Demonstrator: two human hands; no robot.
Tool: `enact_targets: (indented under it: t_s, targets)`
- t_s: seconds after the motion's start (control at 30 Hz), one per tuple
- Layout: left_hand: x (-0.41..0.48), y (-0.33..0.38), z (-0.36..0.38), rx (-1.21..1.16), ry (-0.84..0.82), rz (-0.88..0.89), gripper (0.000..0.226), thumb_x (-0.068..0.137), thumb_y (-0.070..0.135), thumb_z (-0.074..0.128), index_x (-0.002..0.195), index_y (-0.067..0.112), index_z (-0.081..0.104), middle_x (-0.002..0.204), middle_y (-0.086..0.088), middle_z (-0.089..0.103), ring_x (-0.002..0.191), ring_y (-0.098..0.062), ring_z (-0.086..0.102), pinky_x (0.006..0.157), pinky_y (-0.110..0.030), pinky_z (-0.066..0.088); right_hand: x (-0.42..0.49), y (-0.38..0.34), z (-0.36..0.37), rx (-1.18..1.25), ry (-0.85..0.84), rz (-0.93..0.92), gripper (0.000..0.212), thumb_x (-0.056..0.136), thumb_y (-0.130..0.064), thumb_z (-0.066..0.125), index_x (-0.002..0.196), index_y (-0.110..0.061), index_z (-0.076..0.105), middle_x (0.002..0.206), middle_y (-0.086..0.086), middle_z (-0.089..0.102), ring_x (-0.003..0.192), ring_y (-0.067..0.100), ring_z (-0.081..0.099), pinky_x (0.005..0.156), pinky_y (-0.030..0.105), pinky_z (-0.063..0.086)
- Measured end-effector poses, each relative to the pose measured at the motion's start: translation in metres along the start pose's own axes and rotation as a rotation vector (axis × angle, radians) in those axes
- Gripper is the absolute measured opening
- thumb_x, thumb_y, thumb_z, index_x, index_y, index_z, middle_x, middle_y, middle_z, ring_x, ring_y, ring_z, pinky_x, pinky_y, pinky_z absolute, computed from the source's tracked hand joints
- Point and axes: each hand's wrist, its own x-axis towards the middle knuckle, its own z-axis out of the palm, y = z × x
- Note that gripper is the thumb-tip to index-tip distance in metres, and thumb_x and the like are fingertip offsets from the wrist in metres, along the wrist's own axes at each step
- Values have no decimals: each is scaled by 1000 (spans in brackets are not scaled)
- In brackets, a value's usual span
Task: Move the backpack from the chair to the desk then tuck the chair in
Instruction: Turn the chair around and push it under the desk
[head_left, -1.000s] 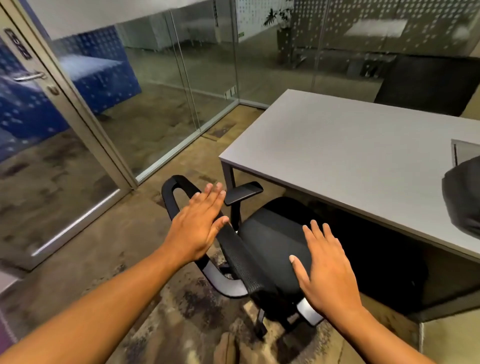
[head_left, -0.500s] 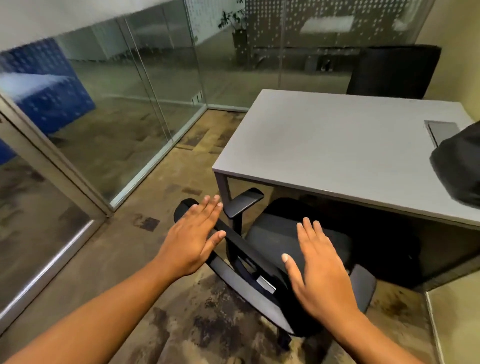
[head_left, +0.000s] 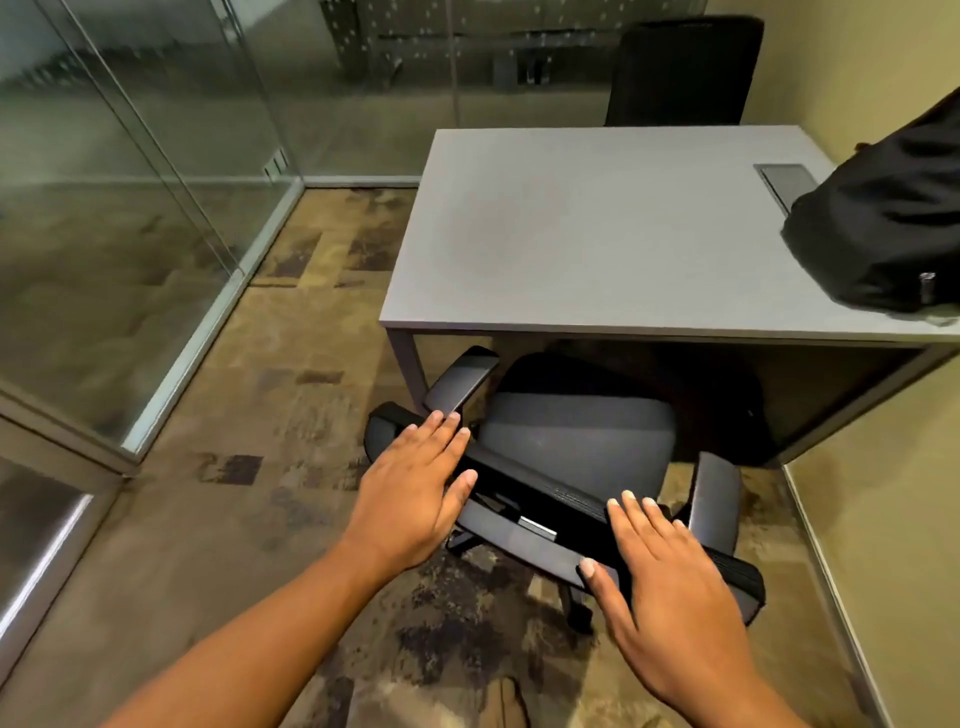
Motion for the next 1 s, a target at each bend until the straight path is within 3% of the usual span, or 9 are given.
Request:
enact_targets:
  t_s: [0.07,0.17,0.4,0.57,1.0]
  targets:
    - [1,1,0,2,14,1,58,99,48,24,142,16,45,151,-2,41,143,-15,27,117,-31,16,-2,-1,2,-51,20,16,75,92,-68,16,146,-21,37,151,-5,38,141,11,29,113,34,25]
    - [0,3,-1,0,26,10,56,98,45,26,139,14,49,147,-3,46,141,-18,32,115,-33,19,-2,-2,4,-93,43,37,70,94,-65,22,141,-20,46,145,-3,48,136,14,41,109,35,33]
    - [2,14,2,-10,32,-14,54,98,41,26,136,14,53,145,-5,49,141,-19,33,115,-38,27,3,14,5,-102,88,-23,62,98,-55,18,144,-22,42,147,-5,45,139,12,35,109,35,37]
    - [2,28,9,-11,18,-39,54,99,39,25,137,14,52,146,-5,48,141,-20,32,115,-39,27,5,31,1,-109,112,-52,54,100,-44,22,142,-20,45,145,-4,48,138,11,37,109,29,29]
    - [20,48,19,-4,48,-90,49,98,37,30,134,15,55,144,-7,51,140,-23,34,114,-38,25,32,65,-4,-116,147,-90,54,100,-43,21,143,-19,43,147,-2,46,141,9,30,113,28,25]
